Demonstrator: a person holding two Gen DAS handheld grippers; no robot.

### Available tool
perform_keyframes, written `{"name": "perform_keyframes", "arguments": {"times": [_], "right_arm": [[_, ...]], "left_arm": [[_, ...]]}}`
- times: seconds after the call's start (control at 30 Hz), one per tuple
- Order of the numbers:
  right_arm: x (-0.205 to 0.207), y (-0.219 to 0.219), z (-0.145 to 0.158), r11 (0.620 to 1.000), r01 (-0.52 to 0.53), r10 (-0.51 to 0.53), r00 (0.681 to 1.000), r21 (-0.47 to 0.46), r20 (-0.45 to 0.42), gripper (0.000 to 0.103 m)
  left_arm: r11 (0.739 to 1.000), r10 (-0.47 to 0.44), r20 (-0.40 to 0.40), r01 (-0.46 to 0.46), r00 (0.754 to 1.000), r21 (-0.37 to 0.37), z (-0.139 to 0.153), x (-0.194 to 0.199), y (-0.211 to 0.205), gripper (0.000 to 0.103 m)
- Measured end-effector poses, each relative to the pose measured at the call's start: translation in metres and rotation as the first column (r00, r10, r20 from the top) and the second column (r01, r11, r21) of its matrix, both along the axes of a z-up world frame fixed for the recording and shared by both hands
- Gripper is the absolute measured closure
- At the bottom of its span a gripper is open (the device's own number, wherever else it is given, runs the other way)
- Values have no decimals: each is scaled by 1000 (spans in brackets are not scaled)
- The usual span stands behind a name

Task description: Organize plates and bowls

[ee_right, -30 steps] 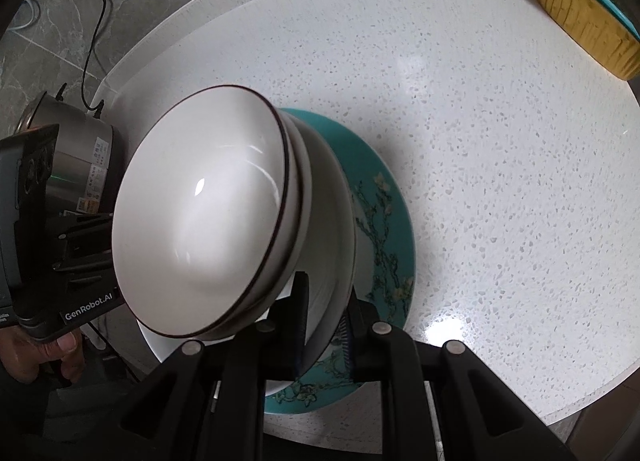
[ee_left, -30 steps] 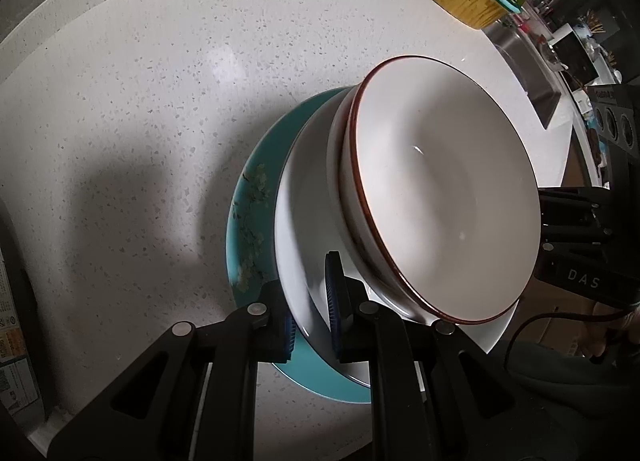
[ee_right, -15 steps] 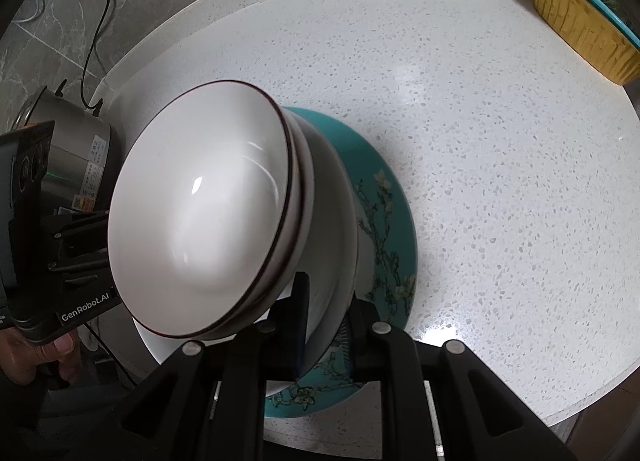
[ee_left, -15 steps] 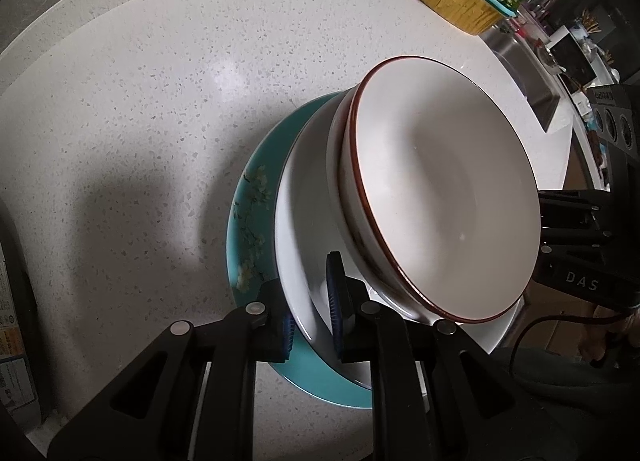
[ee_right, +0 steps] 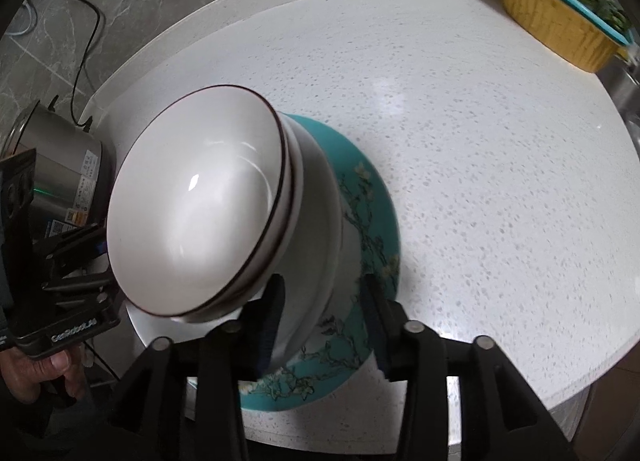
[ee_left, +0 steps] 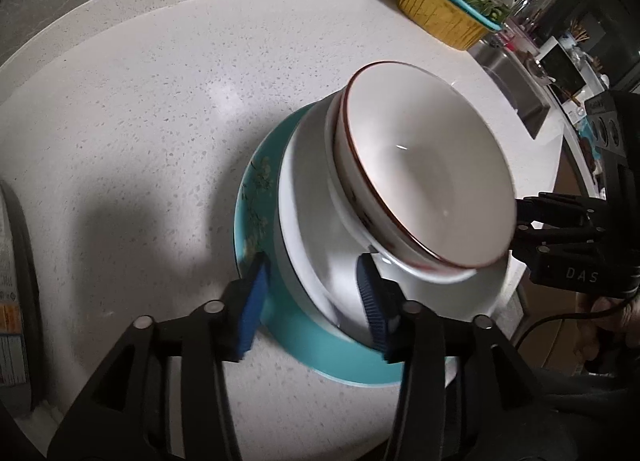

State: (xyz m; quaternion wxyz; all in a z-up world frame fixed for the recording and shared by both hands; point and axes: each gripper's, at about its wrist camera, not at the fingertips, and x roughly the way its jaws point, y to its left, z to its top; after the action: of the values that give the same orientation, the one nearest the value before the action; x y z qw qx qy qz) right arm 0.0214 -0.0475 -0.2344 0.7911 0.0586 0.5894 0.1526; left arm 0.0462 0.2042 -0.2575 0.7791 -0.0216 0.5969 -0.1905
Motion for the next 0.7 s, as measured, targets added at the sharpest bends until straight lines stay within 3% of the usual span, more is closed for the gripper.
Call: {"name": "perform_keyframes", "arguments": {"times": [0.07, 0.23, 0.3, 0.37, 0.47, 0.5, 0.57, 0.6, 0.63, 0.7], "right_arm": [[-6, -4, 6, 1000, 16, -16, 1000, -2, 17, 51], [-27, -21, 31, 997, 74, -73, 994, 1, 84, 49], [-35, -28, 47, 996, 89, -88, 986, -5, 144, 42], [-44, -34, 65, 995, 99, -94, 971, -12, 219, 33], [-61, -38, 91, 994, 102, -86, 937, -29, 339, 22], [-67, -39, 99, 995, 99, -80, 924, -32, 374, 19], [-80, -48, 110, 995, 97, -75, 905, -32, 420, 17], [-85, -49, 114, 995, 95, -76, 900, -22, 430, 17], [-92, -51, 117, 995, 96, -82, 893, -10, 442, 17], [-103, -56, 123, 995, 102, -91, 882, 0, 462, 17]], "left_arm": [[1000, 7, 30, -7, 1000, 1, 9, -8, 3, 43], [995, 77, 142, -86, 987, 60, 44, -24, 3, 40], [988, 116, 254, -139, 960, 74, 69, -35, 0, 31], [970, 152, 370, -211, 917, 124, 94, -46, -6, 18], [931, 181, 515, -315, 838, 185, 121, -71, -18, 16], [920, 186, 524, -334, 831, 204, 125, -77, -21, 16], [897, 205, 498, -365, 843, 249, 128, -89, -31, 16], [900, 206, 476, -356, 855, 250, 129, -95, -35, 16], [908, 209, 456, -345, 865, 238, 133, -100, -38, 16], [942, 230, 399, -307, 888, 138, 142, -113, -39, 16]]}}
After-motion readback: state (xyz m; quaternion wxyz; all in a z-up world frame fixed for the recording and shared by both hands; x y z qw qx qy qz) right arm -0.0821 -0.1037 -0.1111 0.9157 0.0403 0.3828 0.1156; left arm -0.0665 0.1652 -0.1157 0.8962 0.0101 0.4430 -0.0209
